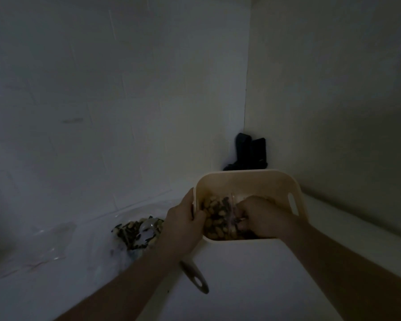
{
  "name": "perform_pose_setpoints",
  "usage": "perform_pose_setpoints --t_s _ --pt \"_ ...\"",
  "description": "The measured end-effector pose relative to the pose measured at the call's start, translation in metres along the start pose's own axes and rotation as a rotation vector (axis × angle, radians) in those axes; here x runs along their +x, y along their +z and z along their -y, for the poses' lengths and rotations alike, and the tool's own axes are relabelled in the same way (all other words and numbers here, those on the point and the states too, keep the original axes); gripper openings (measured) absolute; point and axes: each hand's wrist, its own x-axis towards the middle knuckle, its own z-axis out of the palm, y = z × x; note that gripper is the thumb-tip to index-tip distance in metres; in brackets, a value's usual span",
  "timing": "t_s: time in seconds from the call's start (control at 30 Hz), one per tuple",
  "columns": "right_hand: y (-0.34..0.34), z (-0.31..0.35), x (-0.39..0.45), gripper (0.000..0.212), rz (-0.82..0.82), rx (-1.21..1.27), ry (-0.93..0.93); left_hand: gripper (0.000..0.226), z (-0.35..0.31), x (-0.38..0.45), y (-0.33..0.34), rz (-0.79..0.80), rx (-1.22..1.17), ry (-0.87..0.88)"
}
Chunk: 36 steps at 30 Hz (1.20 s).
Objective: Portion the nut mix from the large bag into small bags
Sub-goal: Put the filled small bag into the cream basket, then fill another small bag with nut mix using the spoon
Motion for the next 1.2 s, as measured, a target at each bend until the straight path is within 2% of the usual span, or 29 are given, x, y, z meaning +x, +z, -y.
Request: perform_pose_setpoints --t_s 0.13,0.27,0.33,0.67,0.73,0.8,0.9,1.03,1.13,1.2 --pt "0.004 0.005 0.000 0.020 -0.096 -0.163 -0.027 0.039 0.001 0.000 0.001 -0.021 0.010 0.012" --pt "0.003 0.003 -0.002 0.012 -0.165 -0.053 -0.059 0.040 0.001 0.000 0.001 -0.017 0.014 0.029" --pt "0.004 0.002 -0.001 0.010 -0.111 0.009 -0.076 0.040 0.001 0.000 0.001 -0.025 0.018 0.030" --pt "-0.001 0.002 -0.007 0.014 0.060 -0.033 -0.114 0.043 0.005 0.001 0.005 -0.027 0.050 0.024" --pt "-0.012 0.009 -0.015 0.027 0.102 0.036 -0.093 0.041 0.005 0.003 0.006 -0.028 0.022 0.009" --pt "-0.018 0.024 -0.023 0.042 0.018 0.110 -0.127 0.045 0.004 0.006 0.009 -0.055 -0.012 -0.034" --pt "-0.010 0.052 -0.035 0.034 -0.168 0.147 -0.257 0.060 0.000 0.011 0.010 -0.100 -0.164 -0.136" --pt "0.016 0.068 -0.028 0.035 -0.364 -0.126 -0.272 0.044 -0.009 0.014 0.002 -0.117 -0.386 -0.223" --pt "0.032 0.059 -0.011 0.035 -0.520 -0.191 -0.254 0.038 -0.002 0.002 -0.014 -0.096 -0.336 -0.154" --pt "0.040 0.054 0.000 0.033 -0.577 -0.193 -0.256 0.030 0.011 -0.009 -0.033 -0.047 -0.160 -0.062"
